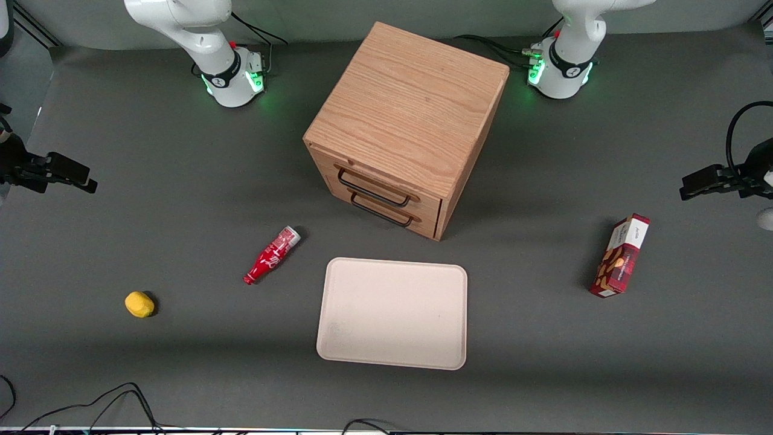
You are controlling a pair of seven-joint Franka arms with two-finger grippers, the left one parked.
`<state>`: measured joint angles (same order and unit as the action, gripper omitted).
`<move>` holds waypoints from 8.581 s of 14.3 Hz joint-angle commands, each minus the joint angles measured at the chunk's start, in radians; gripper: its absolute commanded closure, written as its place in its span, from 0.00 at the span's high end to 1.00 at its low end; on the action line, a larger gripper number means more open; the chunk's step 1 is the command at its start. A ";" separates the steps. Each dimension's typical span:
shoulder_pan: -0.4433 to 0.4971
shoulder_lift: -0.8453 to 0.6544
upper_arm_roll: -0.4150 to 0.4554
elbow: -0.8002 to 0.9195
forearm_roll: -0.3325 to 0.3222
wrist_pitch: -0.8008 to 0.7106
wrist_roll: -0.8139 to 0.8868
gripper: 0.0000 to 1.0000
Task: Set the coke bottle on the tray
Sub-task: 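Move the right gripper over the red Coca-Cola bottle lying on the table, then lower the right gripper and close it around the bottle's body, then lift the bottle and swing it upright with the right gripper, then carry the upright bottle over the cream tray's edge and lower it, then open the right gripper to release the bottle on the tray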
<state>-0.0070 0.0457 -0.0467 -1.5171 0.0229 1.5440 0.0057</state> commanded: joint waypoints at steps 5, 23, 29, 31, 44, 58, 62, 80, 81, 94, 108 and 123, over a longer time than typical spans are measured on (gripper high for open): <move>0.008 0.039 -0.002 0.040 -0.008 -0.030 -0.012 1.00; 0.010 0.068 0.314 -0.432 0.055 0.474 0.941 1.00; 0.015 0.233 0.347 -0.541 -0.082 0.751 1.095 1.00; 0.025 0.288 0.349 -0.546 -0.125 0.823 1.142 1.00; 0.027 0.474 0.347 -0.545 -0.231 1.030 1.209 0.91; 0.022 0.478 0.343 -0.529 -0.259 1.047 1.191 0.07; 0.025 0.404 0.349 -0.412 -0.258 0.807 1.163 0.03; 0.136 0.646 0.442 0.433 -0.235 0.333 0.642 0.05; 0.139 0.672 0.442 0.433 -0.236 0.367 0.602 0.05; 0.229 0.970 0.426 0.430 -0.322 0.622 0.628 0.13; 0.248 1.005 0.403 0.402 -0.416 0.697 0.700 1.00; 0.068 0.331 0.234 0.027 -0.051 0.380 0.354 1.00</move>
<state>0.0690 0.5671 0.2852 -1.3097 -0.1405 1.9401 0.4777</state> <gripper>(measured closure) 0.000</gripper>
